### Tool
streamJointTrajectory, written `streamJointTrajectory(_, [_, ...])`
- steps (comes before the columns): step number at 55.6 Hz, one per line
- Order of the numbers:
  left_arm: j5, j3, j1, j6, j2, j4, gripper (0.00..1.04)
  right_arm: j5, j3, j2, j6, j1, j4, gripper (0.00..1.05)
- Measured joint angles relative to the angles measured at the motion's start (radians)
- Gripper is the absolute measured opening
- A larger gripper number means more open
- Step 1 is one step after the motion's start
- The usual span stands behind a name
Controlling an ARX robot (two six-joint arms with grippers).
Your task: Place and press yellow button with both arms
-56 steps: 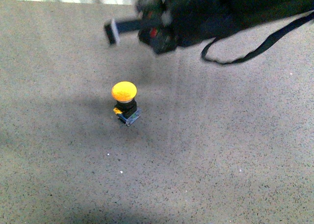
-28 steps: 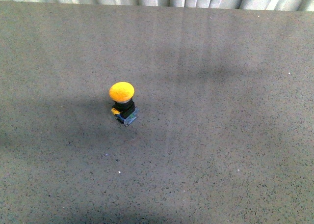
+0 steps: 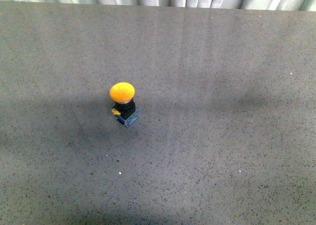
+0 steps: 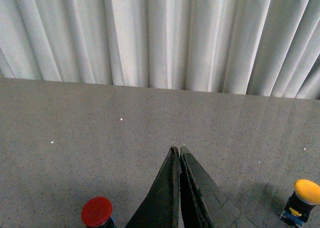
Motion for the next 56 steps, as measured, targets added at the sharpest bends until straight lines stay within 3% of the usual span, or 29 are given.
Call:
streamJointTrajectory(11, [0.000, 0.000, 0.000, 0.000, 0.000, 0.000, 0.01, -0.082, -0.055, -0.145, -0.001, -0.089, -0.090, 0.01])
streamJointTrajectory(18, [0.000, 0.000, 0.000, 0.000, 0.000, 0.000, 0.01, -0.088, -0.106, -0.180, -0.001, -0.090, -0.071, 0.01])
streamJointTrajectory(56, [0.000, 0.000, 0.000, 0.000, 0.000, 0.000, 0.01, -0.088, -0.108, -0.616, -0.001, -0.092, -0.477, 0.01])
